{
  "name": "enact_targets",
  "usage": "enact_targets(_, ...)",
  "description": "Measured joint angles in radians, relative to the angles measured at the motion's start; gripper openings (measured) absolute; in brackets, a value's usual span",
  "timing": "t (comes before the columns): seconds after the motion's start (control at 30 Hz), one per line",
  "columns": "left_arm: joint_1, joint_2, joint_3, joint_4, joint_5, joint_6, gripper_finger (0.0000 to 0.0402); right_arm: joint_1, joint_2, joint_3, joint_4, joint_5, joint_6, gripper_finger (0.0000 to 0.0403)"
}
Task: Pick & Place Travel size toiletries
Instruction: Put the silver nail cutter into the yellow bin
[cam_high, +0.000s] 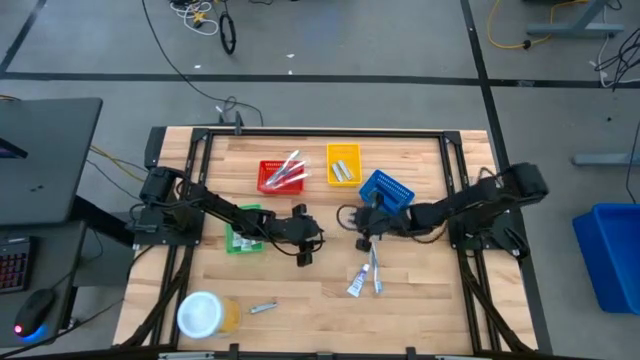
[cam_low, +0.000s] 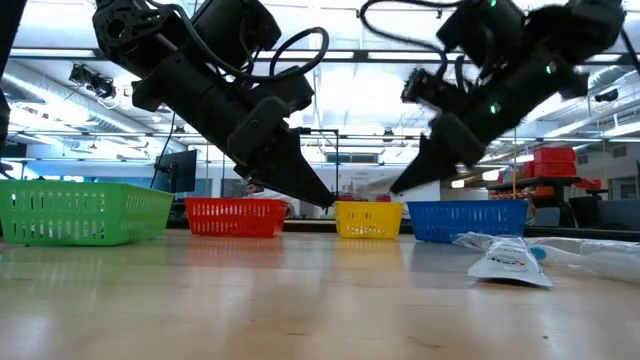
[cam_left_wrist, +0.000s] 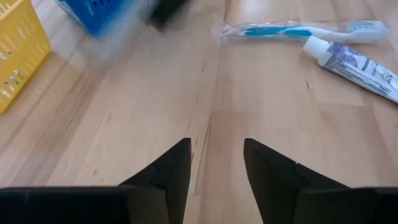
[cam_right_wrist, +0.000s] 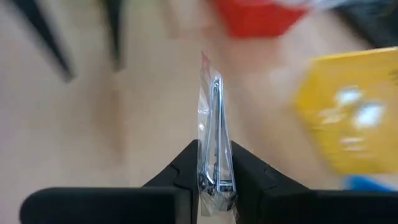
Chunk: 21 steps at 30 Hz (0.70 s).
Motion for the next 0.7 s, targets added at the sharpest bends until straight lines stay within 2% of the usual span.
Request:
enact_targets(0.1, 0.002, 0.0, 0.0, 0.007, -0.001, 0.0, 0.0158, -0.032, -0.093, 0.017, -0.079, 0.088, 0.0, 0.0067)
enact_targets(0.2, 0.005, 0.0, 0.0, 0.019, -0.002, 0.0, 0.0158, -0.096, -0.147, 0.017, -0.054, 0.168, -0.007, 0.007)
enact_targets(0.33, 0.011, 0.0, 0.0, 0.039, -0.002, -0.015, 0.0158, -0.222, -0.154, 0.018, 0.031, 0.173, -0.05, 0.007)
enact_targets(0.53, 0.02, 0.0, 0.0, 0.053, -0.002, -0.079, 0.0157, -0.413, -0.072, 0.017, 0.18, -0.03, -0.051, 0.007)
enact_targets(0.6, 0.019, 0.0, 0.0, 0.066, -0.003, -0.079, 0.0157, -0.456, -0.037, 0.017, 0.21, -0.108, -0.053, 0.0072)
enact_targets(0.7, 0.019, 0.0, 0.0, 0.067, -0.005, -0.079, 0.0157, -0.49, 0.022, 0.017, 0.251, -0.162, -0.051, 0.0077)
